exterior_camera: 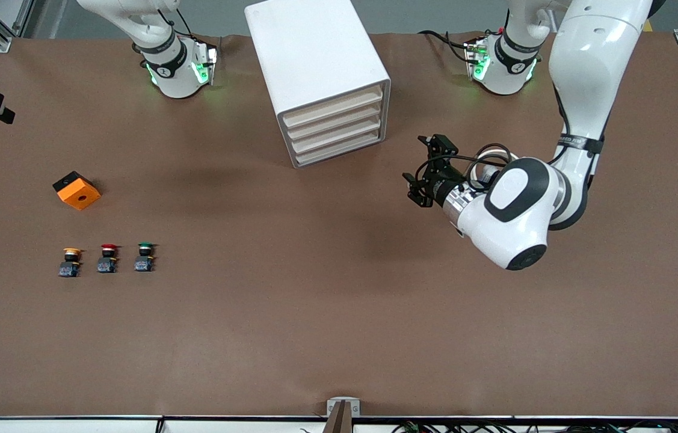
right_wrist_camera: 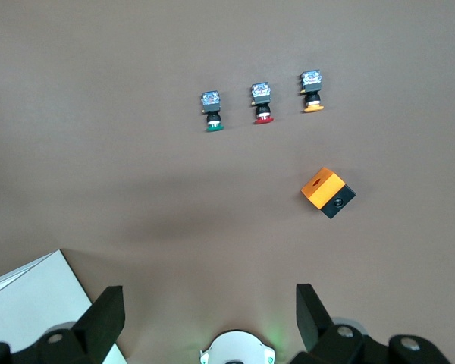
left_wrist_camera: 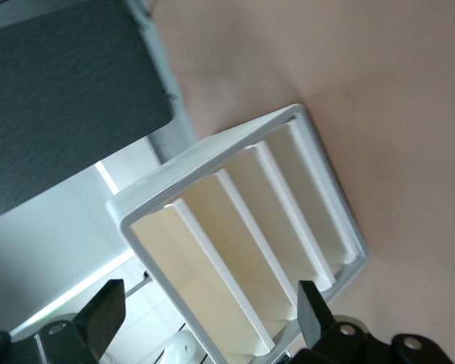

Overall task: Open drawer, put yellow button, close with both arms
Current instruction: 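Reach the left gripper toward the front of the white cabinet drawer, then grasp the drawer front with the left gripper while the right gripper reaches the buttons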

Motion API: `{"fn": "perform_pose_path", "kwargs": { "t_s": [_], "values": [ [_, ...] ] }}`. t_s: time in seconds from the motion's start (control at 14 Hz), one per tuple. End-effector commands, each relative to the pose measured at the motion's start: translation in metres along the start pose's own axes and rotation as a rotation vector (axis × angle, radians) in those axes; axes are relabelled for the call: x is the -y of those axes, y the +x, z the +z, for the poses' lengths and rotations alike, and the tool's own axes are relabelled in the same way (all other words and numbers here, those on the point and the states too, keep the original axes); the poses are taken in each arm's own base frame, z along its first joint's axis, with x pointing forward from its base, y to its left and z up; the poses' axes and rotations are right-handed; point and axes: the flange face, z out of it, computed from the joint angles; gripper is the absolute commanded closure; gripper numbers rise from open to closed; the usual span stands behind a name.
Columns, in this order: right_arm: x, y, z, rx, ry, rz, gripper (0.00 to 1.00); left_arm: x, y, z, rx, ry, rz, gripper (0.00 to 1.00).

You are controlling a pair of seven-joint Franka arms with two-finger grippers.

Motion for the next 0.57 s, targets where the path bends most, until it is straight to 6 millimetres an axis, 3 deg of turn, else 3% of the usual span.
{"fn": "perform_pose_path", "kwargs": {
  "t_s": [0.0,0.07,0.22,0.43,0.5],
  "values": [
    [0.002,0.013,0.018,0.033,-0.003,-0.004,0.0,-0.021,0.006,0.013,0.061,0.125,-0.101,0.0],
    [0.002,0.029,0.036,0.071,-0.003,-0.006,0.0,-0.032,0.014,0.025,0.06,0.186,-0.164,0.0],
    [-0.002,0.05,0.053,0.054,0.002,0.003,0.0,-0.046,0.029,0.046,0.038,0.28,-0.297,0.0],
    [-0.021,0.088,0.103,0.102,-0.018,0.034,0.0,-0.056,0.028,0.066,0.044,0.365,-0.391,0.0],
    [-0.032,0.095,0.106,0.074,-0.016,0.052,0.0,-0.059,0.027,0.075,0.035,0.393,-0.419,0.0]
  ]
}}
